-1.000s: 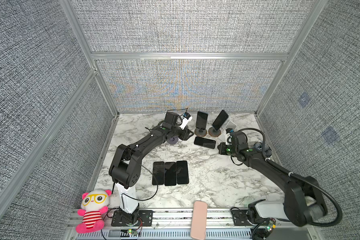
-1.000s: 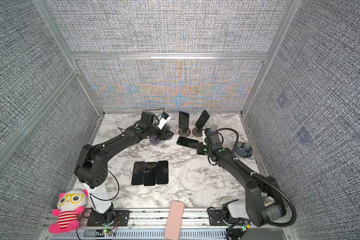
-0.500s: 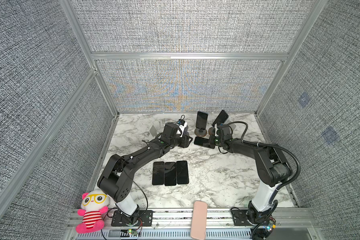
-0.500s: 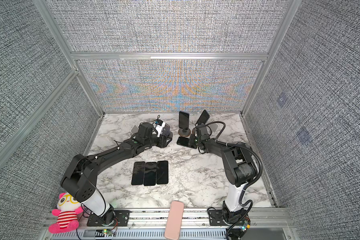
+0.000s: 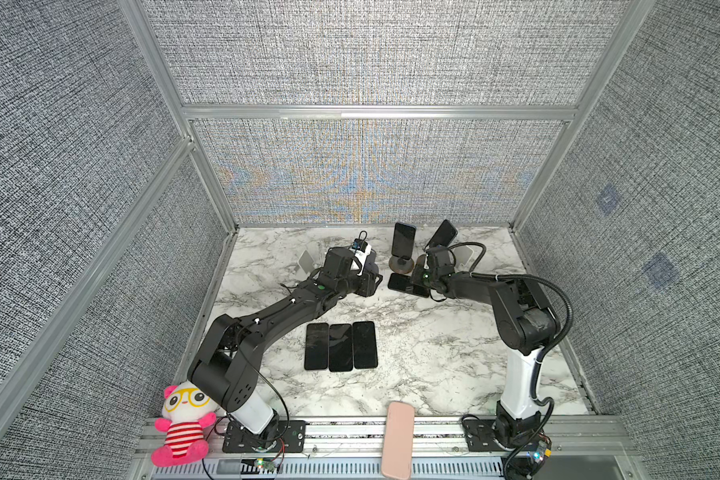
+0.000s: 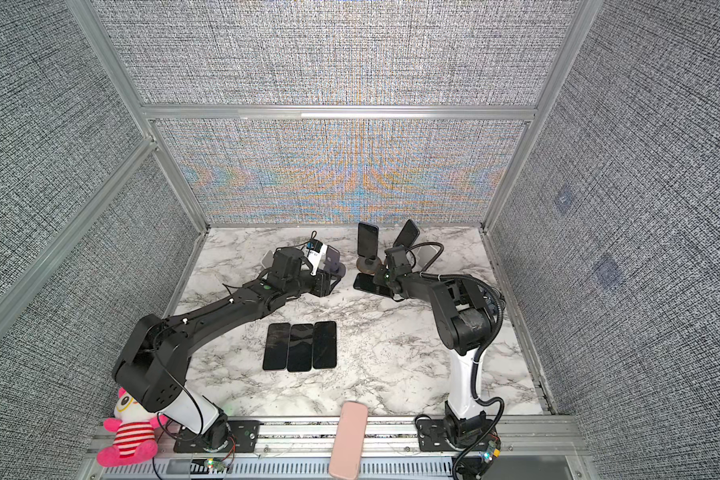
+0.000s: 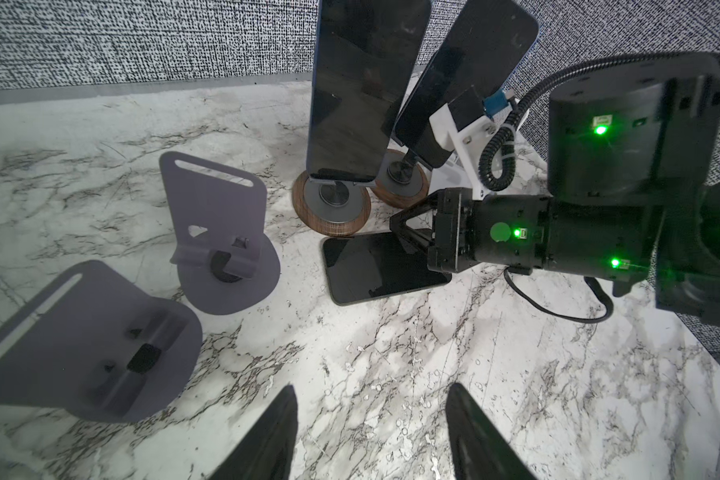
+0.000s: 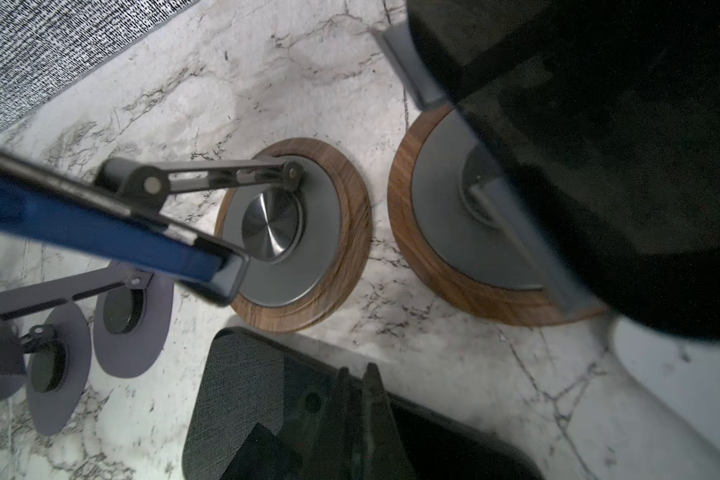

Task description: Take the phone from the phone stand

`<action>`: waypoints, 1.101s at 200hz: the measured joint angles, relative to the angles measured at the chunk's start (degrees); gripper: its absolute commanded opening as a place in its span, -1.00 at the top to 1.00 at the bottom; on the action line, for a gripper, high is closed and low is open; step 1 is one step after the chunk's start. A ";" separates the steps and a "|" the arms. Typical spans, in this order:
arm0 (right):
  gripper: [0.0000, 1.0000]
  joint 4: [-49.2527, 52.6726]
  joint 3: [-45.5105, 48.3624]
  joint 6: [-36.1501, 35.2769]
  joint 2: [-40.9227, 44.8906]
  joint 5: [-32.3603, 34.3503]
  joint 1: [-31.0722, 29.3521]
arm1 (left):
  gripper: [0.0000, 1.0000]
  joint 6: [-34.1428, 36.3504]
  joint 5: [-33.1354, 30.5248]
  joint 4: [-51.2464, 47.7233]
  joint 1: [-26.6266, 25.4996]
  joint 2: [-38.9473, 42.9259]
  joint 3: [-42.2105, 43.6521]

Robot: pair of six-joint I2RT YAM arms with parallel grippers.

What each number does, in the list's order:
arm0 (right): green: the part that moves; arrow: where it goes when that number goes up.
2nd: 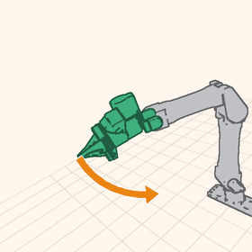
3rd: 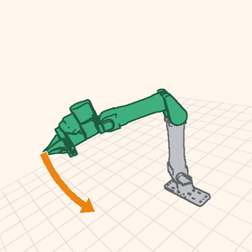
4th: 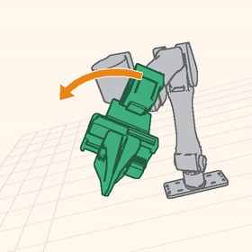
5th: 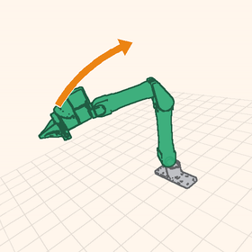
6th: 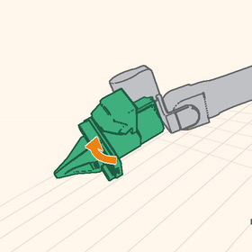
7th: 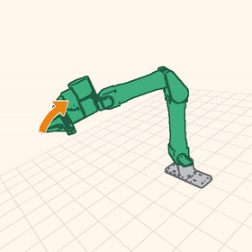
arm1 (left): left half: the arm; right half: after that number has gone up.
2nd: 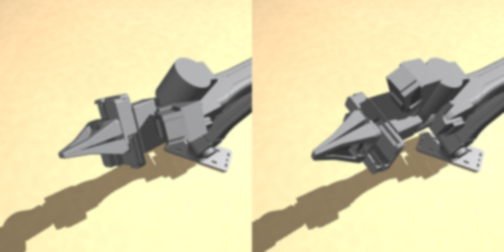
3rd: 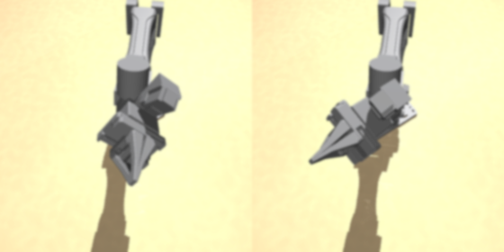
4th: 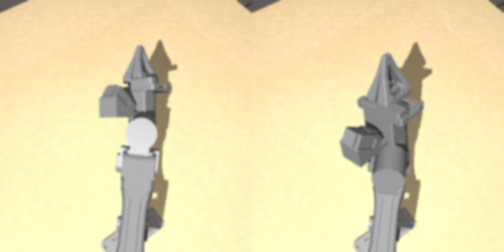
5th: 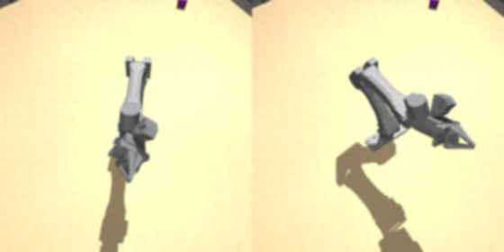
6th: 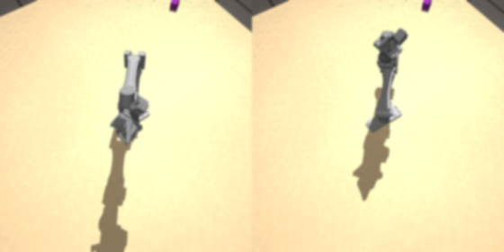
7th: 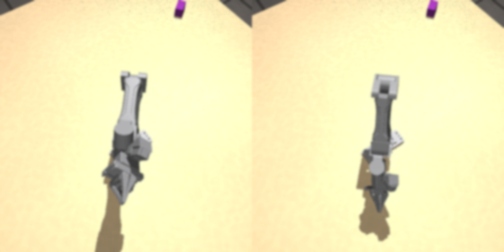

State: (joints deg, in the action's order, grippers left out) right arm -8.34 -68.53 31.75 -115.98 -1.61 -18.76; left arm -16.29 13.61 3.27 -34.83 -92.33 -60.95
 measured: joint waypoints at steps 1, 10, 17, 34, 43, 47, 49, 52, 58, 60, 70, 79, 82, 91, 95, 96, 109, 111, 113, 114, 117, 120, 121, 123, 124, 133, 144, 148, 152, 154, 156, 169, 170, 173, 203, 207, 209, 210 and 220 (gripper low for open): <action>0.92 0.00 -0.02 0.00 -0.02 0.00 0.00 | -0.18 0.00 0.00 -0.02 0.00 0.02 0.00; 0.90 0.07 -0.07 0.09 -0.33 -0.24 -0.02 | -0.18 0.04 -0.02 -0.04 0.00 0.20 0.04; 0.90 0.31 -0.07 0.50 -0.59 -0.46 -0.02 | -0.18 0.04 -0.09 -0.04 0.00 0.33 0.13; 0.88 0.24 -0.13 0.87 -1.09 -1.55 0.04 | -0.19 0.04 -0.11 -0.26 0.00 0.63 0.13; 0.89 0.42 -0.13 1.09 -1.33 -2.14 0.07 | -0.19 0.11 -0.11 -0.31 0.00 0.70 0.13; 0.88 0.55 -0.11 1.20 -1.46 -2.54 0.04 | -0.19 0.22 -0.11 -0.35 0.00 0.70 0.13; 0.88 0.57 -0.09 1.29 -1.49 -2.80 0.02 | -0.19 0.24 -0.09 -0.37 0.00 0.70 0.13; 0.89 0.46 -0.04 1.27 -1.53 -2.99 0.00 | -0.19 0.22 -0.09 -0.42 0.00 0.70 0.13; 0.89 0.50 -0.04 1.27 -1.51 -3.58 0.00 | -0.19 0.24 -0.04 -0.46 -0.02 0.70 0.13; 0.89 0.55 0.02 1.29 -1.49 -3.82 0.00 | -0.19 0.24 0.00 -0.48 -0.02 0.70 0.13; 0.89 0.33 0.59 1.27 -1.20 -4.50 -0.02 | -0.19 0.24 0.09 -0.48 -0.07 0.72 0.13; 0.89 0.15 1.33 1.27 -0.72 -5.14 -0.04 | -0.20 0.28 0.13 -0.57 -0.07 0.79 0.13; 0.89 0.07 1.70 1.25 -0.48 -5.44 -0.04 | -0.20 0.31 0.15 -0.66 -0.07 0.83 0.13; 0.89 -0.07 2.73 1.25 0.22 -6.40 -0.07 | -0.20 0.46 0.17 -0.83 -0.07 0.92 0.13; 0.89 -0.09 3.19 1.22 0.50 -6.80 -0.07 | -0.20 0.46 0.20 -0.85 -0.07 0.94 0.13; 0.89 -0.15 3.39 1.22 0.63 -6.95 -0.07 | -0.20 0.46 0.22 -0.85 -0.07 0.94 0.13; 0.89 -0.66 5.20 1.22 1.77 -8.63 -0.17 | -0.22 0.44 0.24 -1.01 -0.13 0.94 0.13; 0.89 -0.83 5.51 1.22 1.97 -8.92 -0.22 | -0.22 0.44 0.24 -1.09 -0.15 0.94 0.13; 0.89 -0.87 5.81 1.22 2.16 -9.22 -0.26 | -0.22 0.44 0.22 -1.22 -0.17 0.94 0.13; 0.89 -0.87 5.92 1.22 2.23 -9.31 -0.28 | -0.22 0.42 0.22 -1.27 -0.17 0.94 0.13; 0.89 -1.07 6.47 1.25 2.56 -9.73 -0.39 | -0.23 0.42 0.20 -1.40 -0.22 0.94 0.13; 0.89 -1.20 6.86 1.25 2.78 -10.05 -0.50 | -0.23 0.37 0.07 -1.60 -0.26 0.94 0.13; 0.89 -1.22 7.06 1.25 2.91 -10.23 -0.57 | -0.23 0.35 0.04 -1.66 -0.28 0.94 0.13; 0.89 -1.29 7.23 1.25 3.04 -10.40 -0.66 | -0.24 0.31 -0.04 -1.70 -0.31 0.94 0.13; 0.89 -1.36 7.45 1.25 3.17 -10.58 -0.72 | -0.24 0.26 -0.07 -1.73 -0.31 0.94 0.13; 0.89 -1.55 8.66 1.25 3.93 -11.54 -1.25 | -0.27 -0.59 -0.22 -1.92 -0.37 0.83 0.13; 0.89 -2.01 10.27 1.29 4.92 -13.03 -2.19 | -0.34 -2.21 -1.79 -2.16 -0.74 0.44 0.09; 0.89 -2.29 10.86 1.31 5.16 -13.53 -2.47 | -0.36 -2.84 -2.45 -2.27 -0.87 0.26 0.04; 0.89 -2.93 11.63 1.40 5.46 -14.12 -2.78 | -0.41 -3.67 -3.19 -2.62 -1.09 0.02 -0.04; 0.88 -3.17 12.07 1.51 5.64 -14.43 -2.95 | -0.43 -3.91 -3.37 -2.73 -1.16 -0.07 -0.11; 0.88 -3.43 12.37 1.57 5.77 -14.64 -3.06 | -0.45 -4.37 -3.65 -2.95 -1.31 -0.22 -0.17; 0.87 -4.90 14.95 2.27 7.13 -16.72 -3.72 | -0.56 -7.32 -6.45 -4.70 -2.49 -1.40 -1.11; 0.86 -5.11 15.28 2.34 7.32 -16.87 -3.78 | -0.57 -7.48 -6.60 -4.83 -2.58 -1.46 -1.20; 0.85 -5.44 15.91 2.49 7.69 -17.07 -3.80 | -0.60 -8.11 -7.26 -5.27 -2.86 -1.77 -1.53; 0.48 -4.28 22.47 3.65 14.62 -16.87 -3.72 | -0.97 -14.01 -14.14 -10.60 -6.56 -7.50 -7.67; 0.40 -4.04 23.08 3.69 15.58 -16.55 -3.63 | -0.97 -14.78 -14.86 -11.74 -7.02 -8.59 -8.98; 0.35 -3.82 23.43 3.78 16.22 -16.41 -3.61 | -0.97 -15.10 -15.21 -12.20 -7.21 -9.20 -9.68; 0.33 -3.74 23.65 3.80 16.59 -16.26 -3.56 | -0.97 -15.23 -15.32 -12.37 -7.28 -9.40 -9.92; 0.14 -3.17 24.90 3.80 19.10 -15.61 -3.19 | -0.97 -16.20 -16.90 -14.91 -7.98 -12.15 -13.16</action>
State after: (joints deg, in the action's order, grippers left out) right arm -11.51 -43.64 35.55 -96.88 -17.21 -21.96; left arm -32.49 -3.29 -11.64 -42.81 -104.49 -74.11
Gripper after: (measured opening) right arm 0.336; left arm 0.990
